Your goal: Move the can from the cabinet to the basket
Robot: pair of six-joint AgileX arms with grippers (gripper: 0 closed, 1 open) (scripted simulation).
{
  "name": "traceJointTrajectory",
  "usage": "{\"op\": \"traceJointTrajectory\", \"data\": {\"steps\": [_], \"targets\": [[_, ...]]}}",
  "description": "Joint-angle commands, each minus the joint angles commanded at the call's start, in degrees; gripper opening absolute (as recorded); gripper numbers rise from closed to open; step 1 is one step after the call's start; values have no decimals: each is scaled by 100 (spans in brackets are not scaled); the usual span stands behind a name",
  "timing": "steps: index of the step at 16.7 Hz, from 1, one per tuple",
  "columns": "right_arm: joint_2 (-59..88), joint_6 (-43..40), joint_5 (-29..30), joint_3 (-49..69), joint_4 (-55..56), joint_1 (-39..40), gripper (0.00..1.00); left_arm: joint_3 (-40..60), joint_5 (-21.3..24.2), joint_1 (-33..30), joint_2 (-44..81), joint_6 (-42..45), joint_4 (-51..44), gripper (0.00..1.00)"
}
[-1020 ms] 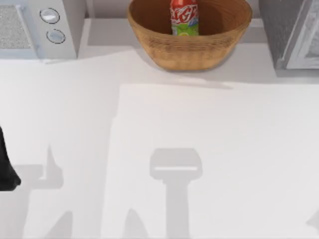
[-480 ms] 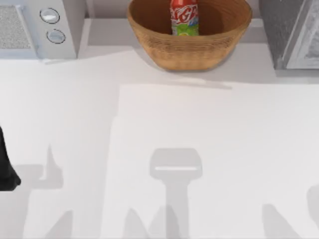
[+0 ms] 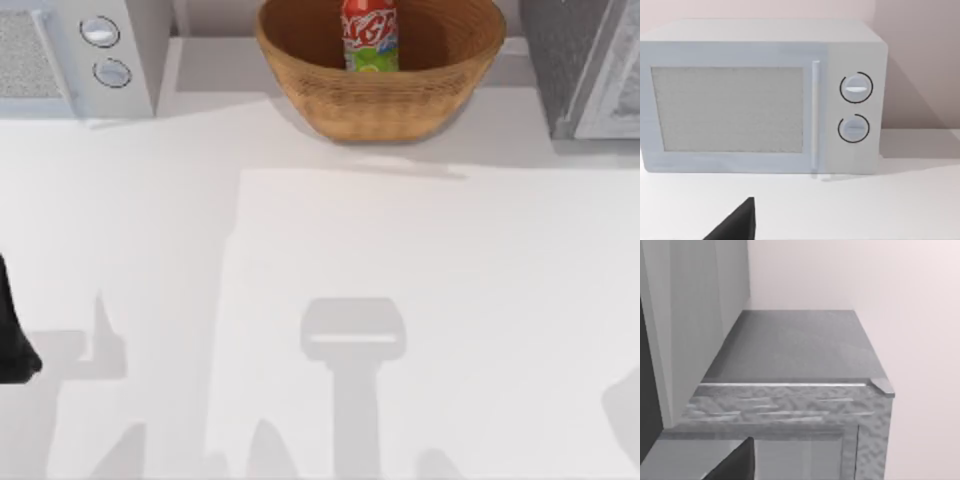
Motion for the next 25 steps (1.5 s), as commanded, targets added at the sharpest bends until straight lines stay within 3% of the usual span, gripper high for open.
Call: {"op": "traceJointTrajectory", "data": {"steps": [4,8,12,19,25], "targets": [[60,96,249,89,-23,349,100,0,0,0,0,0,0,100],[95,281,1219,215,-56,1654,100,0,0,0,0,0,0,100],[111,441,2649,319,-124,3381,100,0,0,0,0,0,0,100],[12,418,5652,274,-240,6381,100,0,0,0,0,0,0,100],[-162,106,7750,41,-334,8047,100,0,0,0,0,0,0,100]]}}
